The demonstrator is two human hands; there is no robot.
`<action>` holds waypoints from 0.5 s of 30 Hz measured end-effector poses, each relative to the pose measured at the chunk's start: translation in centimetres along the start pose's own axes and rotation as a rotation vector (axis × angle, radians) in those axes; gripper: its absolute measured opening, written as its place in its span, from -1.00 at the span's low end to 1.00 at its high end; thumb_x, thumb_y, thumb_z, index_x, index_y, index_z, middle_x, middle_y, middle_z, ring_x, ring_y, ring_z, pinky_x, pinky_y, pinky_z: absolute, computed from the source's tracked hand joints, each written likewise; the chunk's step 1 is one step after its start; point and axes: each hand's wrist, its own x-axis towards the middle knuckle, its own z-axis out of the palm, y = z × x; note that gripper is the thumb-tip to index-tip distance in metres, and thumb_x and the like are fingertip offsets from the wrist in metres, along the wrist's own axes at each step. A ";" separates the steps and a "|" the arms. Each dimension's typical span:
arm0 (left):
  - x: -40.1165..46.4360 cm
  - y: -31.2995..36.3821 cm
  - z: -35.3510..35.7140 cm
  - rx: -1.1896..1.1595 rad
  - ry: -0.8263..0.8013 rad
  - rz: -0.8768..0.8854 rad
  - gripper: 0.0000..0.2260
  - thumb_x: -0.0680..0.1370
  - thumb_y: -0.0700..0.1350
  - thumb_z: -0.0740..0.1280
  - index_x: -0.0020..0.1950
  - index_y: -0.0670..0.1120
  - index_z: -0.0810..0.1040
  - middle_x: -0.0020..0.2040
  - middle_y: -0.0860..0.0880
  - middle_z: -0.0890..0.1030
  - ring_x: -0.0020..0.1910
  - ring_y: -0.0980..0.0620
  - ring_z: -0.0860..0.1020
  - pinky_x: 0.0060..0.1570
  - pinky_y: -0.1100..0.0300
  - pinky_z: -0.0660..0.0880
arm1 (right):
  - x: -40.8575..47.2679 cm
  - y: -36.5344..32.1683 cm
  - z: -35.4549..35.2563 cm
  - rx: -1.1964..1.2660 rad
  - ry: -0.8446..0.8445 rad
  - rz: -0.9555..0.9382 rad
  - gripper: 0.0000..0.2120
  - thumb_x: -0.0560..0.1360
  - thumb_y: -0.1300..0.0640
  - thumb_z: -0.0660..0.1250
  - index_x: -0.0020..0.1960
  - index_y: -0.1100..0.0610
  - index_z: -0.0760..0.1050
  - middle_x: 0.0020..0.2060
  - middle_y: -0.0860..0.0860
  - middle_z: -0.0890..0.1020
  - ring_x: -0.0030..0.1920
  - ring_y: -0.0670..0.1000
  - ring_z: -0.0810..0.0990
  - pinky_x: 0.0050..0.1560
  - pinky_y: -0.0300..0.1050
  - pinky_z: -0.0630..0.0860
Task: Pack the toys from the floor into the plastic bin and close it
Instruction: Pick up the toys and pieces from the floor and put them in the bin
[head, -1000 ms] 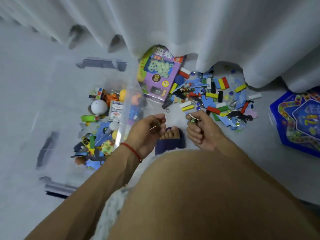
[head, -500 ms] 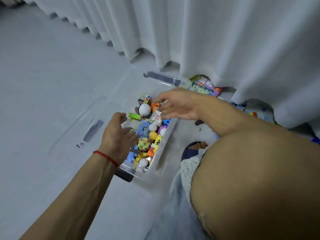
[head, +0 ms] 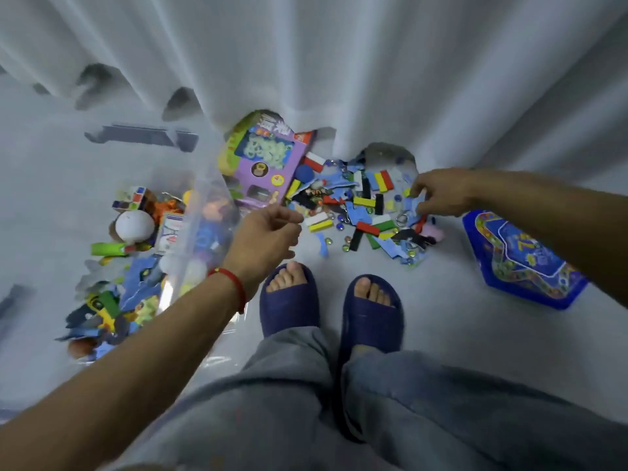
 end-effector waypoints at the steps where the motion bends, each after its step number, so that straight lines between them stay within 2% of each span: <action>1: 1.3 -1.1 1.2 0.068 -0.026 -0.001 -0.84 0.52 -0.30 0.28 -0.01 -0.10 0.61 -0.01 -0.19 0.65 -0.15 -0.03 0.57 -0.10 0.02 0.61 | 1.0 1.4 1.9 0.004 0.013 0.016 -0.53 0.53 -0.03 0.39 0.39 0.06 0.41 0.25 0.13 0.55 0.03 0.17 0.62 0.04 -0.02 0.58; 3: 3.7 -3.1 3.4 0.218 -0.068 0.009 -0.84 0.48 -0.23 0.32 0.01 -0.05 0.61 -0.05 -0.08 0.65 -0.15 -0.04 0.60 -0.04 -0.04 0.64 | 2.4 3.4 5.7 0.054 0.074 0.023 -0.47 0.49 -0.03 0.43 0.40 0.07 0.40 0.27 0.14 0.54 0.16 0.18 0.55 0.05 -0.10 0.46; 5: 5.3 -4.6 5.4 0.396 -0.122 0.040 -0.82 0.48 -0.20 0.36 0.06 -0.03 0.59 -0.05 0.00 0.62 -0.08 -0.06 0.61 -0.04 0.02 0.62 | 3.3 4.5 9.5 0.162 0.143 0.009 -0.44 0.43 -0.01 0.48 0.36 0.09 0.42 0.24 0.16 0.54 0.16 0.19 0.53 0.00 -0.10 0.42; 9: 7.5 -6.6 8.5 0.693 -0.222 0.232 -0.67 0.46 -0.17 0.41 0.23 -0.03 0.54 0.13 -0.07 0.56 0.06 -0.05 0.55 0.05 0.13 0.49 | 4.6 4.4 15.4 0.272 0.312 -0.023 -0.30 0.38 -0.10 0.51 0.44 0.02 0.34 0.30 0.15 0.42 0.25 0.23 0.45 0.20 0.14 0.49; 12: 9.9 -7.5 10.5 0.824 -0.255 0.452 -0.55 0.44 -0.16 0.42 0.32 -0.05 0.49 0.16 -0.15 0.50 0.08 -0.14 0.51 0.07 0.06 0.49 | 6.4 2.9 18.2 0.250 0.475 -0.018 -0.25 0.37 -0.16 0.52 0.47 0.00 0.34 0.34 0.14 0.38 0.28 0.23 0.38 0.17 0.17 0.49; 15: 12.2 -8.2 12.3 0.949 -0.272 0.573 -0.40 0.43 -0.04 0.47 0.44 -0.04 0.38 0.23 -0.21 0.42 0.12 -0.24 0.47 0.01 -0.06 0.53 | 8.2 2.2 20.3 0.223 0.645 0.033 -0.37 0.39 -0.09 0.54 0.40 0.01 0.44 0.32 0.17 0.42 0.24 0.23 0.40 0.12 0.14 0.49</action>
